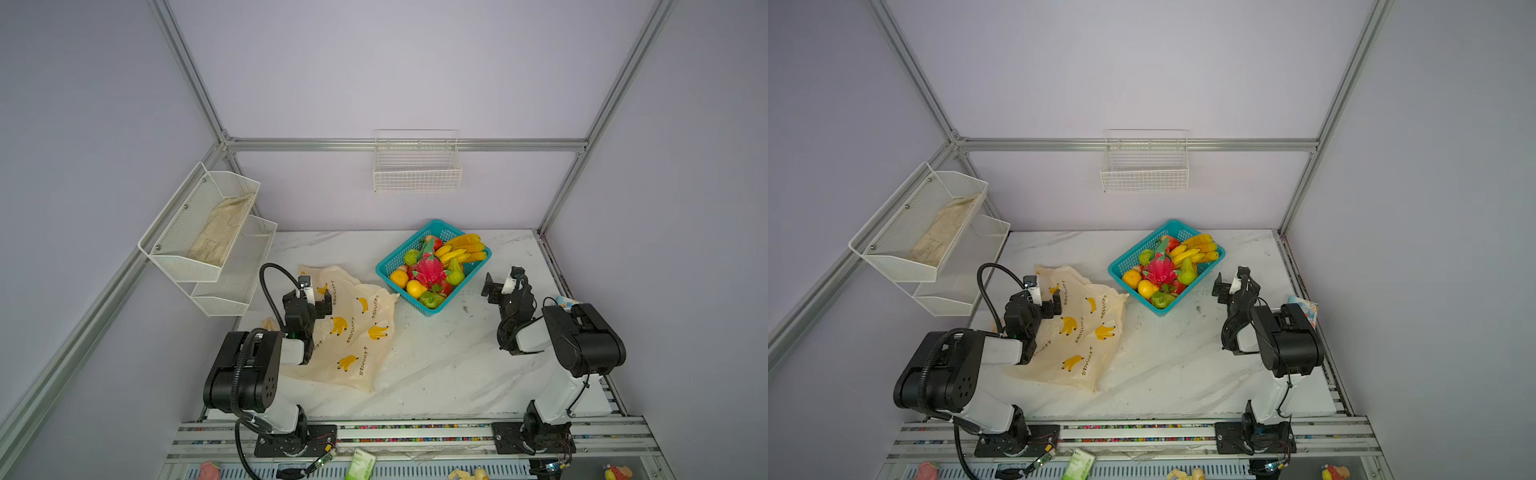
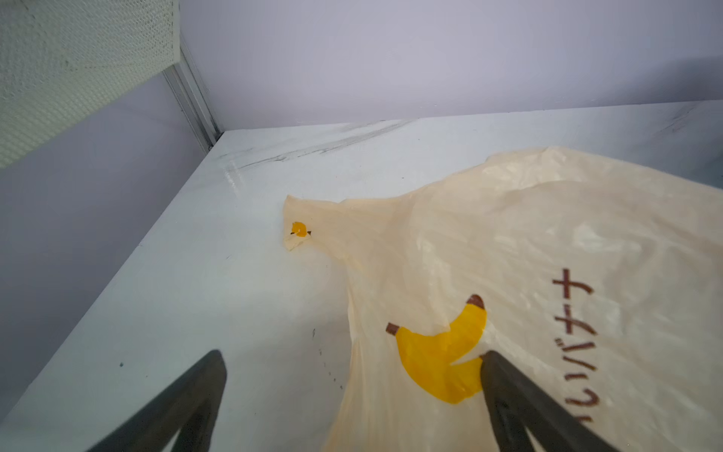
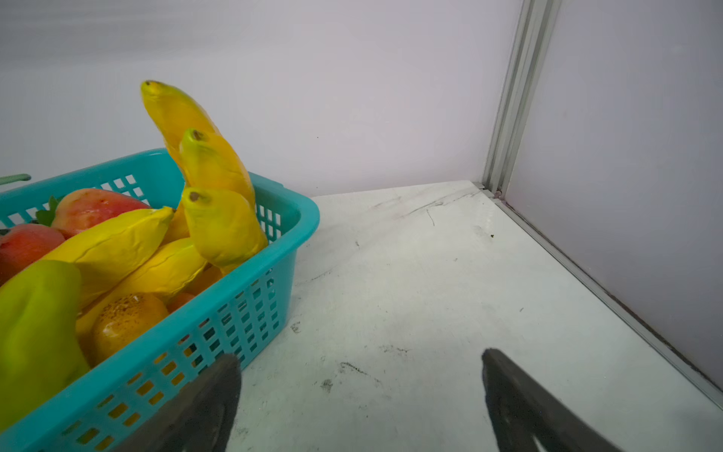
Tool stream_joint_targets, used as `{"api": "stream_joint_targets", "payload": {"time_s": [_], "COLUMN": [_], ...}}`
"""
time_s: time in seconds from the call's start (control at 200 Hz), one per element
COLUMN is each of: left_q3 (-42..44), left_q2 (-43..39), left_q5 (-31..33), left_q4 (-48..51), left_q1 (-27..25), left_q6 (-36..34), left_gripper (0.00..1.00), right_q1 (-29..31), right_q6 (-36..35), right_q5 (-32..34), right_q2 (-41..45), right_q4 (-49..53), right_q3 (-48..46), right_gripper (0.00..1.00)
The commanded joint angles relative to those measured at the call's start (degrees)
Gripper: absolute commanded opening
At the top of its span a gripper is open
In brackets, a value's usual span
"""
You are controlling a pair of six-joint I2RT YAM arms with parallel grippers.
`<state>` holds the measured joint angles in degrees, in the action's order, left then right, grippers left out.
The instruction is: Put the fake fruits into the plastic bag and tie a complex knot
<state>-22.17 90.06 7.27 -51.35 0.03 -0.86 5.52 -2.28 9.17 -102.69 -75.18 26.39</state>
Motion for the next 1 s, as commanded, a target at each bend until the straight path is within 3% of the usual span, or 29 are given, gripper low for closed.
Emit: {"api": "stream_joint_targets", "payload": {"time_s": [0.0,0.995], "left_q3": [0.36,0.63], "left_q2": [-0.09,-0.59], "left_q5": [0.48,0.57], "left_q4": [-2.34,-2.97], "left_q1": [0.56,0.53], "left_q6": [1.0,0.92], "left_gripper": [1.0,1.0], "right_q1": [0.19,0.32], "right_q6": [-1.07,-1.12], "right_q5": [-0.25,1.06], "right_q2": [0.4,0.86], "right_q4": [-1.66,-2.08], "right_q3": [0.38,-0.01], "right_gripper": [0.97,0.97]}}
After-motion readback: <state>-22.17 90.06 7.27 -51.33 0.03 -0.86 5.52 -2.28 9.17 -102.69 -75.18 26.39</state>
